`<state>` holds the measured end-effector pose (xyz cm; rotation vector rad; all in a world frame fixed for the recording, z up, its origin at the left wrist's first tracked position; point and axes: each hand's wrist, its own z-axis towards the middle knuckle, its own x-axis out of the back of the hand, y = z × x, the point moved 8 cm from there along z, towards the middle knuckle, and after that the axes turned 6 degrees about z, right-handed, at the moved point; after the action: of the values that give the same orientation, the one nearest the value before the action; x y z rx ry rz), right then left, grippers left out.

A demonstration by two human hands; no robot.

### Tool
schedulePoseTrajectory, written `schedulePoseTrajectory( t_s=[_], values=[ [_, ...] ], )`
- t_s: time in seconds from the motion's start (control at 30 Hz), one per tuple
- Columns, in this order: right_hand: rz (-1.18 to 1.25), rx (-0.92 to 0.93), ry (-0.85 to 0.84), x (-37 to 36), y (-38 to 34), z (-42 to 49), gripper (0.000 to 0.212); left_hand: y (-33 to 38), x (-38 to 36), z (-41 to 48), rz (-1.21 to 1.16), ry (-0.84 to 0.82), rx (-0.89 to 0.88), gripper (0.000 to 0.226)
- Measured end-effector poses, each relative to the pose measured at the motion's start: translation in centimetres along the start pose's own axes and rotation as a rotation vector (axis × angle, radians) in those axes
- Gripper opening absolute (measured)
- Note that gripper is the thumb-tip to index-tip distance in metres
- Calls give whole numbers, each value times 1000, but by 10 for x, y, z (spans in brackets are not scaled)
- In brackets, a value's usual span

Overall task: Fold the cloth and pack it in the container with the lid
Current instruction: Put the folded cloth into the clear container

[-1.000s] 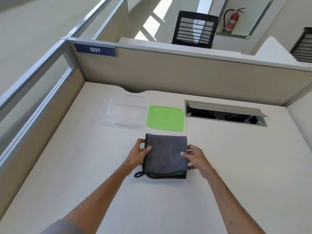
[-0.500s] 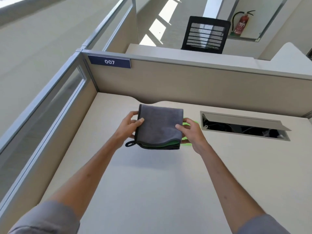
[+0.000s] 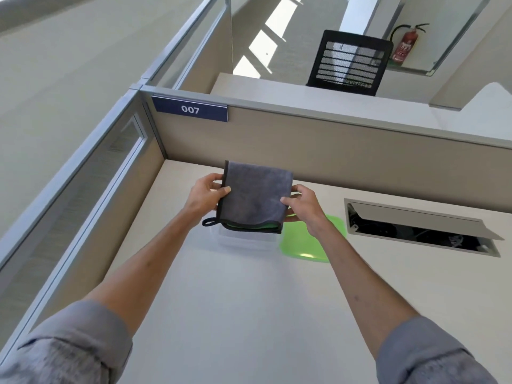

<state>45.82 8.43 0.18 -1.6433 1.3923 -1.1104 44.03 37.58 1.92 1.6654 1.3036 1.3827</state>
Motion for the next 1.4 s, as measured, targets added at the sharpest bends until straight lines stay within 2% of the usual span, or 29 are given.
schedulePoseTrajectory(
  t_s=[0.13,0.3,0.53,0.7,0.87,0.97,1.1,1.17,1.2,1.23,1.3,1.4],
  values=[
    [-90,50,82,-3,5,6,19,-13,4,9,209,71,-10,36],
    [-338,115,126,-7,14,5,22,-26,-2,10,482,51,-27,23],
    [-528,193,172,-13,18,-5,16,-22,-4,4,835,56,-136,24],
    [-738,264,261,-13,23,-13,32,-20,-9,0,1030,112,-222,36],
    [-843,287,277,-16,37,-19,37,-31,-13,-5,1073,128,-247,34],
    [-799,317,290,-20,40,-25,46,-38,-10,-8,938,139,-196,37],
    [-538,389,370,-13,23,-27,61,-16,16,-20,765,474,-245,45],
    [-543,468,365,-15,5,-24,60,2,22,-23,775,589,-301,39],
    [-583,510,336,-20,-5,-21,58,10,21,-21,795,594,-345,33],
    [-636,550,294,-25,-13,-18,58,17,15,-17,816,548,-397,31],
    [-785,621,197,-39,-26,-11,57,25,-8,-8,888,342,-499,41],
    [-984,709,96,-55,-31,-7,36,25,-37,-4,1018,131,-591,44]
  ],
)
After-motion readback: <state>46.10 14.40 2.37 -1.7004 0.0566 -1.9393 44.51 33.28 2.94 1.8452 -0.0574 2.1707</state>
